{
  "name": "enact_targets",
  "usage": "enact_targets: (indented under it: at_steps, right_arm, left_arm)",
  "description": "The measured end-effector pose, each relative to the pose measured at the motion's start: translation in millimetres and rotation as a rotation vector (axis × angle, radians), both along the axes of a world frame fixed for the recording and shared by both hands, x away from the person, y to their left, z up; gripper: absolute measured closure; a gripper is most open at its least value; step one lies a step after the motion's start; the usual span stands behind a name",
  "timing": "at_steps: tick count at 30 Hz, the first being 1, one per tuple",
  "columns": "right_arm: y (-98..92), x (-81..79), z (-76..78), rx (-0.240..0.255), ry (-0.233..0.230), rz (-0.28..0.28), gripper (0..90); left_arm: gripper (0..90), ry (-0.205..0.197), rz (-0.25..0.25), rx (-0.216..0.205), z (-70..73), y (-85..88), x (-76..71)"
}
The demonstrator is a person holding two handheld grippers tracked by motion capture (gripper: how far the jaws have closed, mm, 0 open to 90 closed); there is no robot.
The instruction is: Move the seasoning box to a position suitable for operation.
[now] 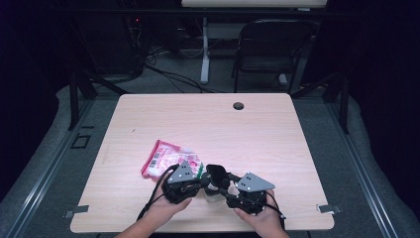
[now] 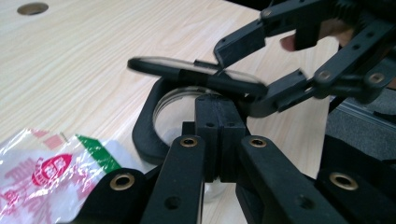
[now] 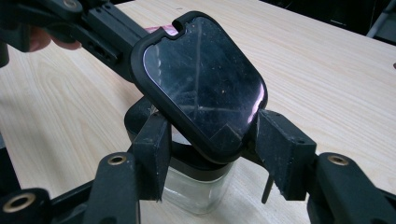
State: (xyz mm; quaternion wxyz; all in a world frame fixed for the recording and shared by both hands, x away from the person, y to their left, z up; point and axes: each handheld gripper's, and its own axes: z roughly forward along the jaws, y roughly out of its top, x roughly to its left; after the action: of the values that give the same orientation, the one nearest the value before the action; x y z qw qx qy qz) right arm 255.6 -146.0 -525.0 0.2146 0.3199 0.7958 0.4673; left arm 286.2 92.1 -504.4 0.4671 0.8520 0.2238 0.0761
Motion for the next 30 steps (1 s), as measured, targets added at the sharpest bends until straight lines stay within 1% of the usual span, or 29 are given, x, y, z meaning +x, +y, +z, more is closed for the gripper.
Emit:
enact_targets:
  at_steps: [1,3,8,9,12,15,19,21,25,29,30]
  right_arm:
    - [-0.3,0.1,-0.1,0.002,0.002,0.0,46.0]
    - [-0.9,0.1,-0.1,0.005,0.005,0.003,46.3]
    - [-2.6,-0.3,0.8,0.018,0.003,0.0,47.6]
    - [-3.0,-0.5,1.0,0.023,0.003,0.0,47.8]
    - [-6.1,-1.1,2.8,0.041,-0.001,-0.002,48.1]
    - [-8.8,-1.7,4.4,0.055,-0.005,-0.011,48.8]
    - [-13.6,-2.3,6.3,0.083,-0.002,-0.022,50.0]
    - [-16.1,-2.4,7.1,0.088,-0.004,-0.027,50.0]
    - [-22.9,-2.9,8.9,0.112,0.004,-0.037,51.2]
    - [-28.9,-3.0,10.2,0.143,0.023,-0.053,55.3]
    - [-30.6,-3.3,10.9,0.136,0.022,-0.055,56.1]
  left_arm:
    - [90.0,0.0,0.007,0.012,-1.1,0.6,0.4]
    - [90.0,0.002,0.006,0.011,-2.9,1.0,1.1]
    - [90.0,0.019,0.007,0.039,-11.6,-0.5,2.4]
    - [90.0,0.015,0.004,0.031,-12.8,-0.4,2.2]
    - [89.9,0.014,0.002,0.032,-12.9,-0.2,2.3]
    - [89.9,0.018,0.001,0.021,-13.8,0.4,2.2]
    - [89.9,0.012,-0.003,0.022,-14.0,0.8,2.1]
    - [89.9,0.011,-0.002,0.021,-14.2,0.8,1.9]
    - [89.9,0.004,0.0,0.025,-14.2,0.9,1.6]
    - [89.9,0.006,-0.002,0.02,-14.5,1.0,1.7]
    - [89.9,0.005,-0.002,0.02,-14.5,1.0,1.7]
